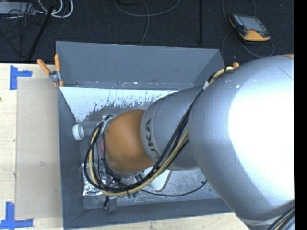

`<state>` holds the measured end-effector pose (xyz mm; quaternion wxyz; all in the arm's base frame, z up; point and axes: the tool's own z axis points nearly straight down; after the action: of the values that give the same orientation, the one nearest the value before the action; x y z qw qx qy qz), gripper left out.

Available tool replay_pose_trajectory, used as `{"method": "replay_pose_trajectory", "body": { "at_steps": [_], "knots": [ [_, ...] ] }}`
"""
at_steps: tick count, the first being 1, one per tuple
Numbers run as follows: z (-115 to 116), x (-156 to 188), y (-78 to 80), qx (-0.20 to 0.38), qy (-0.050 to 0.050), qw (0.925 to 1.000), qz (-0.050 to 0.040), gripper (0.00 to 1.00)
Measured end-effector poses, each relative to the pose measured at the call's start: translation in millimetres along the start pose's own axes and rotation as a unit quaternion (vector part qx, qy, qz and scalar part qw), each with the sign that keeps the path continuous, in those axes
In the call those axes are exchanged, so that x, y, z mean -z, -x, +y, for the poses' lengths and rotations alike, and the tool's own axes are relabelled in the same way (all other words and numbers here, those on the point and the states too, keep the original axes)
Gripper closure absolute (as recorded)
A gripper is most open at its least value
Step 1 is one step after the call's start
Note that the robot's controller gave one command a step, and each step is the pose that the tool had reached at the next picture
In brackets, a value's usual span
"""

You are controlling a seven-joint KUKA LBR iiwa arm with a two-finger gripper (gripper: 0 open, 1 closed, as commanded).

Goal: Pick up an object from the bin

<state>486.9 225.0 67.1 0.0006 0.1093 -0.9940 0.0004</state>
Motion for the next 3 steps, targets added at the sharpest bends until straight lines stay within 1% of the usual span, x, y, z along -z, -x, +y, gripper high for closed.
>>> {"method": "replay_pose_trajectory", "body": {
  "at_steps": [1, 2, 3],
  "knots": [
    [-0.3, 2.1, 0.3, -0.002, 0.000, 1.0000, -0.0002, 1.00],
    [5.0, 95.4, -6.3, -0.014, 0.001, 0.9999, -0.0039, 1.00],
    [22.7, 128.5, -2.6, -0.015, 0.001, 0.9999, -0.0022, 1.00]
  ]
}}
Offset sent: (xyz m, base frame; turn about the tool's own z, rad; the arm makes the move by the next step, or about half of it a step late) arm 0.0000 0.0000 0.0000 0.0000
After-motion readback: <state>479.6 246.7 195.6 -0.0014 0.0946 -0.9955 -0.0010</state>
